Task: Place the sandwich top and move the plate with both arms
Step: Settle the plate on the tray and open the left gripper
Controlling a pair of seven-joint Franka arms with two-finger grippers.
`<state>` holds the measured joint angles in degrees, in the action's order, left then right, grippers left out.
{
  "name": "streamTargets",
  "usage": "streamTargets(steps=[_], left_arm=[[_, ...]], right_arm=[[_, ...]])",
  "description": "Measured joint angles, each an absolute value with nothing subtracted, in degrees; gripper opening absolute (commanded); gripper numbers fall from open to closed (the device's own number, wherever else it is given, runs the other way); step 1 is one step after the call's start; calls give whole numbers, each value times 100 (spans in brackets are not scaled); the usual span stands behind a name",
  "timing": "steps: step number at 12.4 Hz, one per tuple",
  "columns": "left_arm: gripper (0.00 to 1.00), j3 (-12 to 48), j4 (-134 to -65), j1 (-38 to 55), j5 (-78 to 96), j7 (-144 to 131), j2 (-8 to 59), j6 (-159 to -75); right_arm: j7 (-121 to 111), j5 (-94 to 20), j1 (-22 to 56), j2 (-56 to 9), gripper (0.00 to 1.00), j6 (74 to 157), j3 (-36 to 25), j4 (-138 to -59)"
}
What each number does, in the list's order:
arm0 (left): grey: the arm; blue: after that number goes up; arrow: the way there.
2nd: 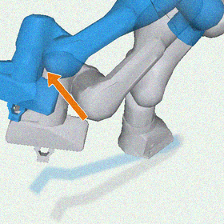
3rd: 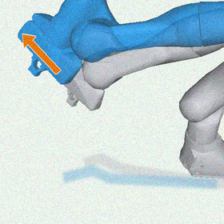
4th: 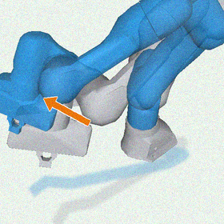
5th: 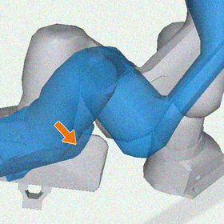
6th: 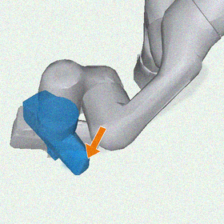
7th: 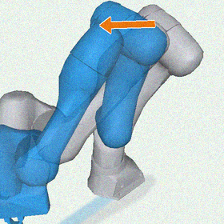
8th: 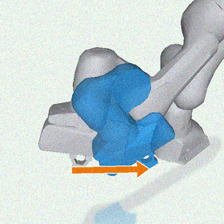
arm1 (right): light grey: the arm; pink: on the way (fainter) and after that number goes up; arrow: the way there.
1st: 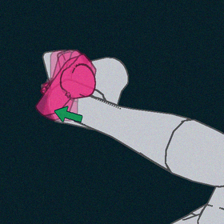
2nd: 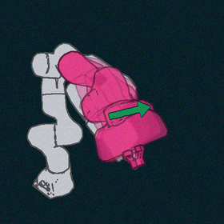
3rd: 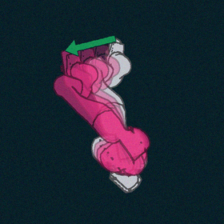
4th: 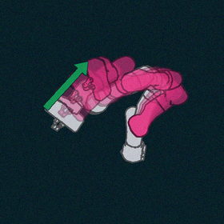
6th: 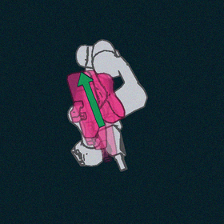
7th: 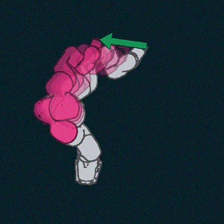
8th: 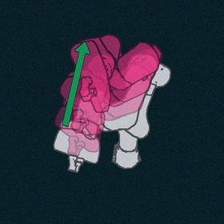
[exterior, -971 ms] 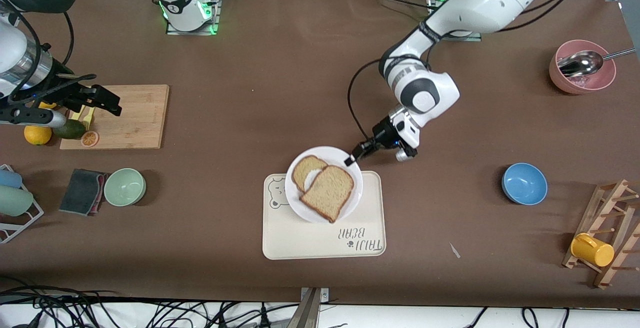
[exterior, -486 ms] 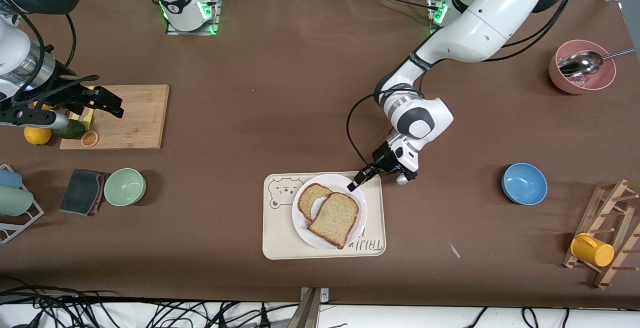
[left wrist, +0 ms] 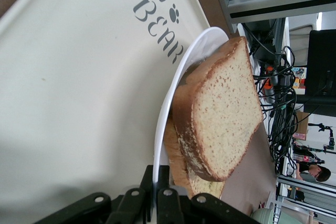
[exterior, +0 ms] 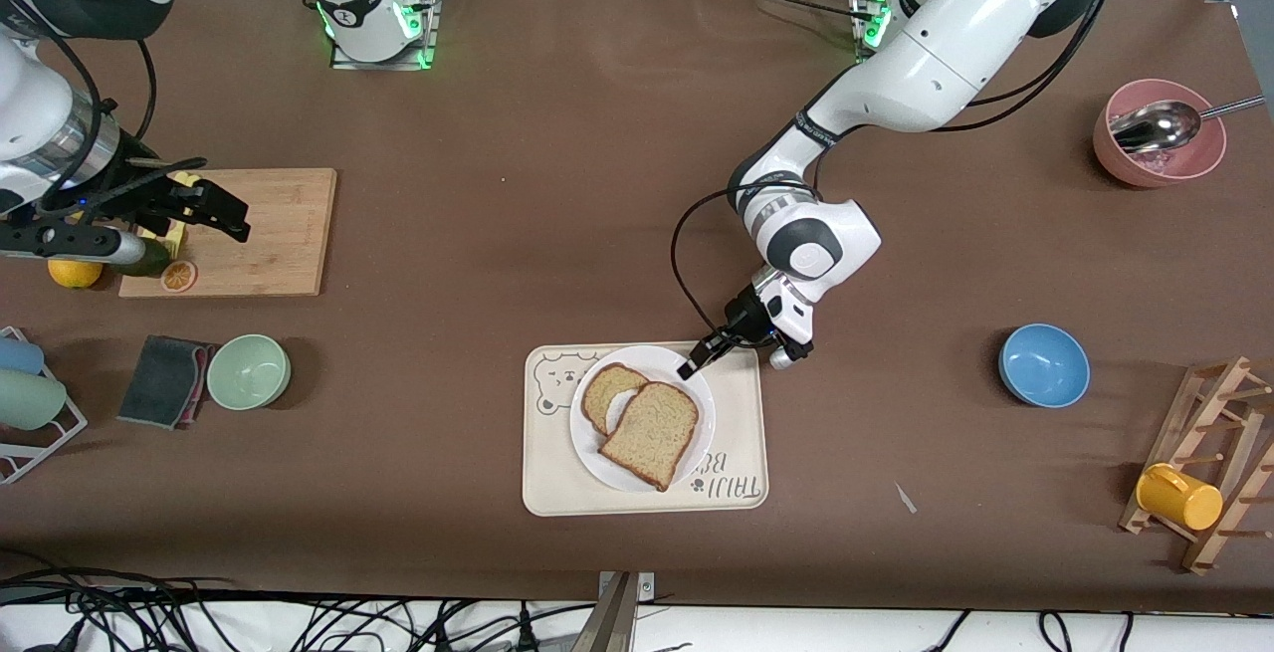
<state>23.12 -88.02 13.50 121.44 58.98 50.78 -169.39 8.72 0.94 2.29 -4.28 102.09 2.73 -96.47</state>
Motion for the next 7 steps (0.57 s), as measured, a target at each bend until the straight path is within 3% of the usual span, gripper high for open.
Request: streamTargets(steps=[7], left_arm=[[4,2251,-8776,1344,12144,5893,5080,-16958]], right_arm=[[871,158,259,-444,100,10252,274,-9668]])
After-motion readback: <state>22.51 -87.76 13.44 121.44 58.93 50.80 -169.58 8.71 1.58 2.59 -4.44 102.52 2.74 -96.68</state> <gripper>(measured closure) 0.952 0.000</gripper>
